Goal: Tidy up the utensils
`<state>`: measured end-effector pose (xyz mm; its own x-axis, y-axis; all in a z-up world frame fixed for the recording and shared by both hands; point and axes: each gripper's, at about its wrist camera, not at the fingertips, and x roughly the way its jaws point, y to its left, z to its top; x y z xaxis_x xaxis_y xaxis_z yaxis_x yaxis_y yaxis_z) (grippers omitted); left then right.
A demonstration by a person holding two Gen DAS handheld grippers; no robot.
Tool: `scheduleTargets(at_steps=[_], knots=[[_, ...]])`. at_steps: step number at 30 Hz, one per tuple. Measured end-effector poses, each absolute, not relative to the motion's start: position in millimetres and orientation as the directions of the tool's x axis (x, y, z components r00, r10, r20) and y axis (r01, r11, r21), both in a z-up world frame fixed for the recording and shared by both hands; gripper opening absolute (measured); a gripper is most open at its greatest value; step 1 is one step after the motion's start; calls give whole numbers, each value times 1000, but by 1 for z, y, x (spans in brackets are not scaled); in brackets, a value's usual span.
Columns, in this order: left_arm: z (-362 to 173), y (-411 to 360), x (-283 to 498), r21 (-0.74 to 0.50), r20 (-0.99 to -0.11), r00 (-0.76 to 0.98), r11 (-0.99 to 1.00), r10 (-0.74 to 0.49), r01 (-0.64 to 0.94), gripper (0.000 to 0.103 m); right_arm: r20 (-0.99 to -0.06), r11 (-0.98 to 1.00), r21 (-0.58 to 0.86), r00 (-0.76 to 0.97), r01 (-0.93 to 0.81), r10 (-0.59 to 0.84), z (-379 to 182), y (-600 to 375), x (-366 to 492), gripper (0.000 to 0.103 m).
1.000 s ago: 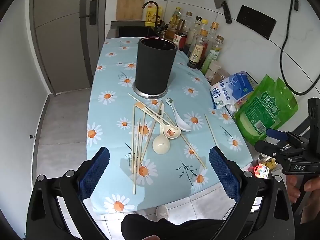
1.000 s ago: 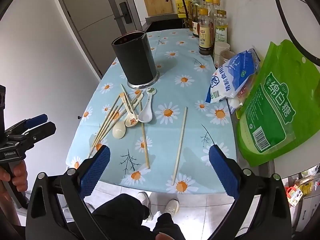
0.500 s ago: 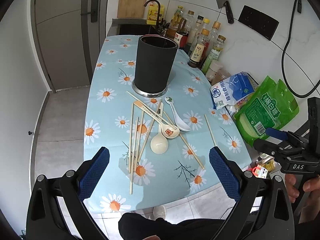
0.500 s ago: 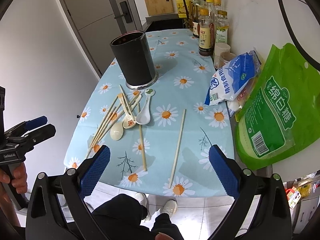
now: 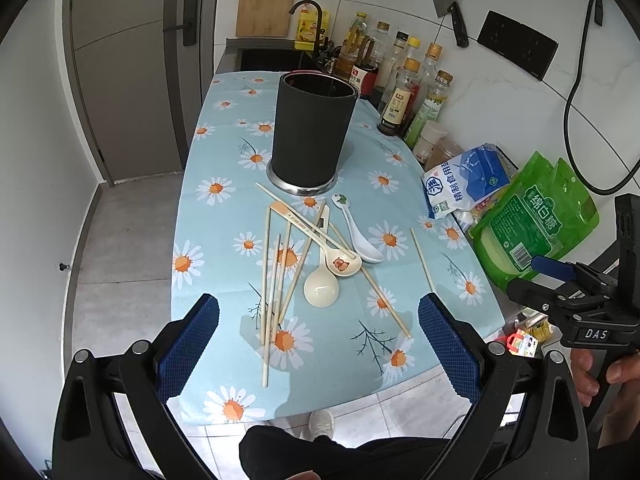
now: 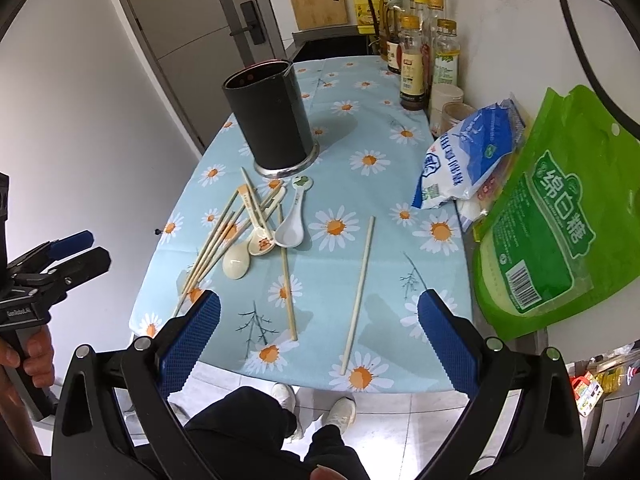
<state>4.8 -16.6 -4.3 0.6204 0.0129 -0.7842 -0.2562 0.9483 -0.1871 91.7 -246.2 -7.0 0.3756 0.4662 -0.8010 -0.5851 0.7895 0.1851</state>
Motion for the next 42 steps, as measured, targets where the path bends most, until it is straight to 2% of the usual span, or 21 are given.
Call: scheduleTargets(at_steps=[42], knots=[[-3, -26, 2, -174, -803, 596, 949, 18, -264, 96, -820, 766, 218, 312, -605, 480, -14, -243, 96, 98]])
